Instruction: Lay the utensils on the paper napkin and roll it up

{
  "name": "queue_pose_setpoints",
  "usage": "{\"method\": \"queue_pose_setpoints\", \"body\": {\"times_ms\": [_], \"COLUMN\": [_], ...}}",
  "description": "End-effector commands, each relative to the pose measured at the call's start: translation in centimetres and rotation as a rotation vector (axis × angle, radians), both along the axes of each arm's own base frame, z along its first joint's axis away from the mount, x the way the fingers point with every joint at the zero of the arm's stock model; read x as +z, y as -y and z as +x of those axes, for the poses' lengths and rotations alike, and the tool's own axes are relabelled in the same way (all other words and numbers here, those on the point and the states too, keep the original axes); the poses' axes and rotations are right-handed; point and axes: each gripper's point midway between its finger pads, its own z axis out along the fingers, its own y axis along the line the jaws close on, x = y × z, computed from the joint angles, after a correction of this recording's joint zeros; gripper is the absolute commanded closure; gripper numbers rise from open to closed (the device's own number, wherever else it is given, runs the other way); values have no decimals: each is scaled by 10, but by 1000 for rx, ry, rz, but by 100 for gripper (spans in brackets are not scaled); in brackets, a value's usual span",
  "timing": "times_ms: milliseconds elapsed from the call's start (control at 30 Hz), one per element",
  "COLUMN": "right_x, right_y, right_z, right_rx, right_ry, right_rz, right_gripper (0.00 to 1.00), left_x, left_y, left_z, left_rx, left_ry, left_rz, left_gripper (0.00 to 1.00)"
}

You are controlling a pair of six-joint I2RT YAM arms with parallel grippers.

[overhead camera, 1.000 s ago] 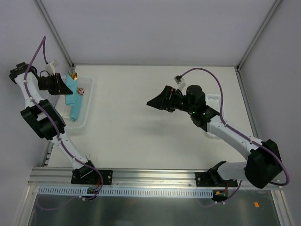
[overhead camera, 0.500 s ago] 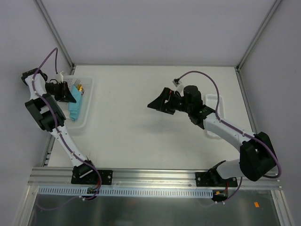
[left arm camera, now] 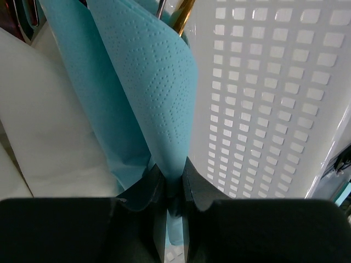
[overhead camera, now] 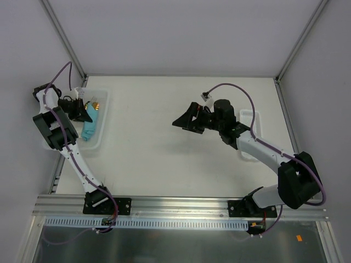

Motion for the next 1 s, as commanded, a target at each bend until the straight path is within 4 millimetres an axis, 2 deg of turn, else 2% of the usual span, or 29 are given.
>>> {"method": "queue_pose_setpoints", "body": {"times_ms": [0,167,500,967], "right_x": [2,0,-5,-6], "right_y": [-2,-3,-4,-6], "right_z": [1,1,2,2], "right_rx": [16,17,22,30], "right_ry": [7,-2,-19,-24], "right_rz": [23,23,18,21], "right_gripper": [1,1,1,1], "left_x": [1,-7,-7,-22], "left_y": [6,9,24,28], "left_z": [2,1,0,-1], "left_rx": [6,11,-8,2], "left_ry": [-10,-31,-35,-79], "left_rz": [-12,-28,-66,-86], "left_gripper": [100,100,100,100]}}
